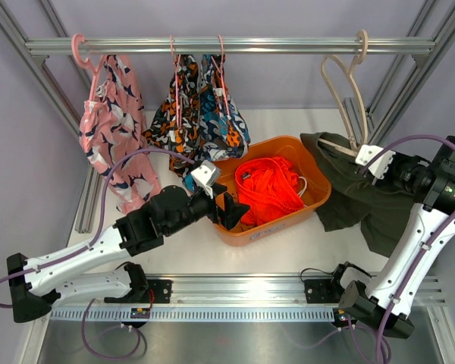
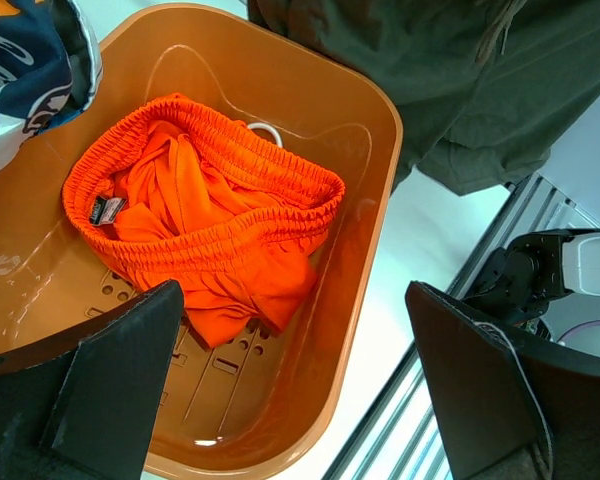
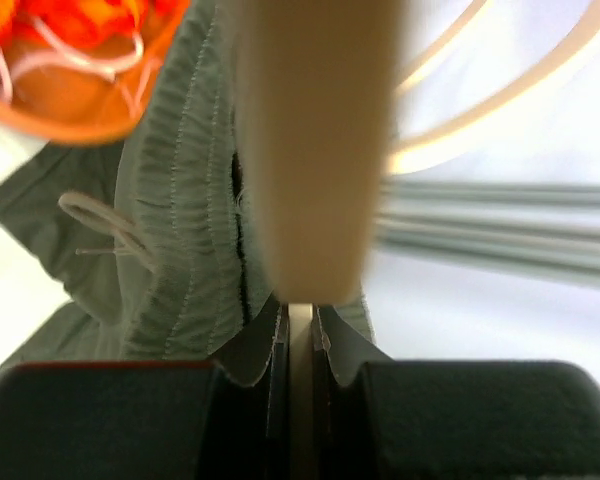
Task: Remove the shorts from the hanger
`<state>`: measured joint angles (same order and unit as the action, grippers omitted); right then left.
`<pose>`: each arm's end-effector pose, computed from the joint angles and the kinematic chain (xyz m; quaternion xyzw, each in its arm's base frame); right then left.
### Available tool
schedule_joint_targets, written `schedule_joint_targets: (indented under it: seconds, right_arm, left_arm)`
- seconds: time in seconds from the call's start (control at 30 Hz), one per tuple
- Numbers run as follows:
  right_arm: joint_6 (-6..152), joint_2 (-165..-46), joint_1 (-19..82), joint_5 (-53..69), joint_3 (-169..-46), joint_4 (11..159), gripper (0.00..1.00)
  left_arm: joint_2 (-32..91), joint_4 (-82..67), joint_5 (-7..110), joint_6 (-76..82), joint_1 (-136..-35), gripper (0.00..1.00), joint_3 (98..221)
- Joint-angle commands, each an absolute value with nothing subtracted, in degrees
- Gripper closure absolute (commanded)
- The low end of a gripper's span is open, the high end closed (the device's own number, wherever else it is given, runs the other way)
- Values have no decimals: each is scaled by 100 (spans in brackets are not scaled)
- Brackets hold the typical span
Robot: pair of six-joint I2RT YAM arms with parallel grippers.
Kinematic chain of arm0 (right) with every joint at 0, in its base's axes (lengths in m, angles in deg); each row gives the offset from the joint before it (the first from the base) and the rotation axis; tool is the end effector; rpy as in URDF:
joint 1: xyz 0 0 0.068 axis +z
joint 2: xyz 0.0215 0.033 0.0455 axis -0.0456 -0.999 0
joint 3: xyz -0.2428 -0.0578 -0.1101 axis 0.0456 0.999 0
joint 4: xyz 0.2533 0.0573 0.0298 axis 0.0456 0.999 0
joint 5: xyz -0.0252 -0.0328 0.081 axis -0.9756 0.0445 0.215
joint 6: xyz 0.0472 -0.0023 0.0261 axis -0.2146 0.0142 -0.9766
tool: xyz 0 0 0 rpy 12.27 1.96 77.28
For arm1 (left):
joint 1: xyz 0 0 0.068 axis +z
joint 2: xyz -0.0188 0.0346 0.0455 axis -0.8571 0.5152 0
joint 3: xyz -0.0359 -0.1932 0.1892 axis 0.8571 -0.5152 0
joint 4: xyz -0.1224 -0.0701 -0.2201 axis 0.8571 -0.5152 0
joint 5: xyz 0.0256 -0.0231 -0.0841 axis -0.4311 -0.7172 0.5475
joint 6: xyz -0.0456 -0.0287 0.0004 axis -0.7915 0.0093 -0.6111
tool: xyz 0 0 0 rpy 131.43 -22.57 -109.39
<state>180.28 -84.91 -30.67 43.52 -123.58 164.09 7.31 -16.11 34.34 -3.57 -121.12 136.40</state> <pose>0.1246 -0.0526 0.4483 -0.5909 0.6486 -0.1728 0.4475 0.1065 -0.1896 0.3485 0.2399 0.7281 -0.3683 0.5261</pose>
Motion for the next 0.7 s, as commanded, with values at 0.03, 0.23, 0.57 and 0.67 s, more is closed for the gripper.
schedule_joint_targets:
  seconds: [0.03, 0.23, 0.57, 0.67]
  right_arm:
    - [17028, -8537, -2667, 5612, -13066, 17869, 100]
    - [15261, -8792, -2007, 6843, -14051, 17869, 100]
    - [15001, -8810, -1866, 6784, -13236, 17789, 100]
    - [15142, -8670, -1813, 6802, -12901, 17869, 100]
  left_arm:
    - [782, -1312, 3387, -151, -12113, 1, 13922]
    - [1002, -1102, 2879, -439, -12095, 1, 14325]
    - [1714, -1067, 2754, -1477, -12087, 1, 15776]
    - [1767, -1084, 2500, -1819, -12069, 2, 15943]
